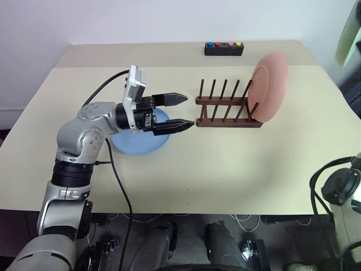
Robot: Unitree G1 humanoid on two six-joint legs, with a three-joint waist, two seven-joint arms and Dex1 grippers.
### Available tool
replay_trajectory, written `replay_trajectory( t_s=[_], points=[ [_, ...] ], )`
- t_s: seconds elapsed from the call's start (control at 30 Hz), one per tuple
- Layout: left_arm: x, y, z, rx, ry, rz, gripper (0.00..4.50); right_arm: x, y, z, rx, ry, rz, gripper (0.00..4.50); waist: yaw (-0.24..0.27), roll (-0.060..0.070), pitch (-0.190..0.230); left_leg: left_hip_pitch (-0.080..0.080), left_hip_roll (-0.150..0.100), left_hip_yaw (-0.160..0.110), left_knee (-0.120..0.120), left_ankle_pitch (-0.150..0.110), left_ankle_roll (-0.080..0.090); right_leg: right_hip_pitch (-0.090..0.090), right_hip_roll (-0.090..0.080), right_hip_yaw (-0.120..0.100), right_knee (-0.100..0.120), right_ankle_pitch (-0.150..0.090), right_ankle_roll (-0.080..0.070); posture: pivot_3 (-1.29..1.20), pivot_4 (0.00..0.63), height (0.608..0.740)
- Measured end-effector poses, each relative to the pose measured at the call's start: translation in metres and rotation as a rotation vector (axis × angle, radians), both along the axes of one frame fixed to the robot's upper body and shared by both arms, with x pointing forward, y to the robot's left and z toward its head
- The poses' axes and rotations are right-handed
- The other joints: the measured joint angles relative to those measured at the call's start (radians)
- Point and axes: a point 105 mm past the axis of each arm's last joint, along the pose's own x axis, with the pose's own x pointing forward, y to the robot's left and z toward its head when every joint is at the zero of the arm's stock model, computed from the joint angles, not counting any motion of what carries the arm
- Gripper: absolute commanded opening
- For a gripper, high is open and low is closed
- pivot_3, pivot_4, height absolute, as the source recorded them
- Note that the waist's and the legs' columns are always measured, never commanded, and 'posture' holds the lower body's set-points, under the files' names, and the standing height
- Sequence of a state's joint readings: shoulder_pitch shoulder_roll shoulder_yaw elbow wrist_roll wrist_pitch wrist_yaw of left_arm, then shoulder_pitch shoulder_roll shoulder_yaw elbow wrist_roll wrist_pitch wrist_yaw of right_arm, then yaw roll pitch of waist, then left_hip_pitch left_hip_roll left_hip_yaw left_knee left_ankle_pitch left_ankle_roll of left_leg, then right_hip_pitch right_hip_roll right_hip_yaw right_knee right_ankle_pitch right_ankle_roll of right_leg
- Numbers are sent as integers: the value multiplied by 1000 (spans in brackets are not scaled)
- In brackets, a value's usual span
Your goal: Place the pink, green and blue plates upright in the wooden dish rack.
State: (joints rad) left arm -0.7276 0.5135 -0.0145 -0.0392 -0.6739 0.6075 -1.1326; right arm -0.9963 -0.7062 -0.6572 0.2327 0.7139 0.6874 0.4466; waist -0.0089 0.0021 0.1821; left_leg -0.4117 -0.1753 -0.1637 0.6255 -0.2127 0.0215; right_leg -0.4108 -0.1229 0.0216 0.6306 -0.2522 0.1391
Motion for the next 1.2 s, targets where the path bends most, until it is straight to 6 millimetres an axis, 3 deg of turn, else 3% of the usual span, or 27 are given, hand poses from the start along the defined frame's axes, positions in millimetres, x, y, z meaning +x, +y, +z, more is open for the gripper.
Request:
replay_trajectory(
  t_s=[0.13, 0.23, 0.27, 0.37, 0.47, 0.6, 0.8, 1.2],
  points=[
    [1, 2, 0, 6, -7, 13, 4500, -5, 33, 13, 135, -69, 235, 27, -5, 1, 0, 0, 0, 1, 0, -1, 2, -2, 0, 1, 2, 1, -1, 0, 150, 740],
    [1, 3, -2, 5, -1, 18, 4500, -28, 74, 22, 90, -146, 479, 27, -5, 1, 0, 0, 2, 0, -1, 0, 1, -2, 1, 1, 2, 1, -1, 0, 150, 740],
    [1, 3, -3, 5, 2, 20, 4500, -37, 89, 21, 47, -155, 560, 27, -4, 1, 0, 0, 3, 0, -1, 0, 1, -2, 1, 1, 2, 1, -1, 0, 150, 740],
    [2, 6, -4, 5, 6, 30, 4500, -47, 106, 14, 63, -149, 711, 27, -4, 1, 0, 0, 3, 0, 0, 0, 1, -2, 2, 1, 1, 2, -2, 0, 150, 740],
    [2, 10, -5, 5, 8, 43, 4500, -50, 114, 4, 74, -119, 768, 27, 0, 0, 0, 0, 3, 0, 0, 0, 1, -1, 2, 1, 1, 2, -3, 0, 150, 740],
    [3, 11, -3, -2, 3, 53, 4500, -33, 125, -35, 105, 30, 775, 27, -3, 0, 0, 0, 3, 0, 1, 0, 0, -2, 3, 1, 2, 3, -3, 0, 150, 740],
    [3, 11, -4, 0, 3, 54, 4500, -20, 126, -70, 125, 139, 734, 27, -3, 1, 0, 0, 3, 1, 0, 0, 0, -3, 3, 1, 2, 3, -3, 0, 150, 740],
    [4, 11, -4, 1, 1, 57, 4500, -10, 119, -79, 152, 156, 677, 27, -3, 1, 0, 0, 4, 1, 0, 0, 0, -3, 4, 1, 2, 3, -4, 0, 150, 740]
  ],
)
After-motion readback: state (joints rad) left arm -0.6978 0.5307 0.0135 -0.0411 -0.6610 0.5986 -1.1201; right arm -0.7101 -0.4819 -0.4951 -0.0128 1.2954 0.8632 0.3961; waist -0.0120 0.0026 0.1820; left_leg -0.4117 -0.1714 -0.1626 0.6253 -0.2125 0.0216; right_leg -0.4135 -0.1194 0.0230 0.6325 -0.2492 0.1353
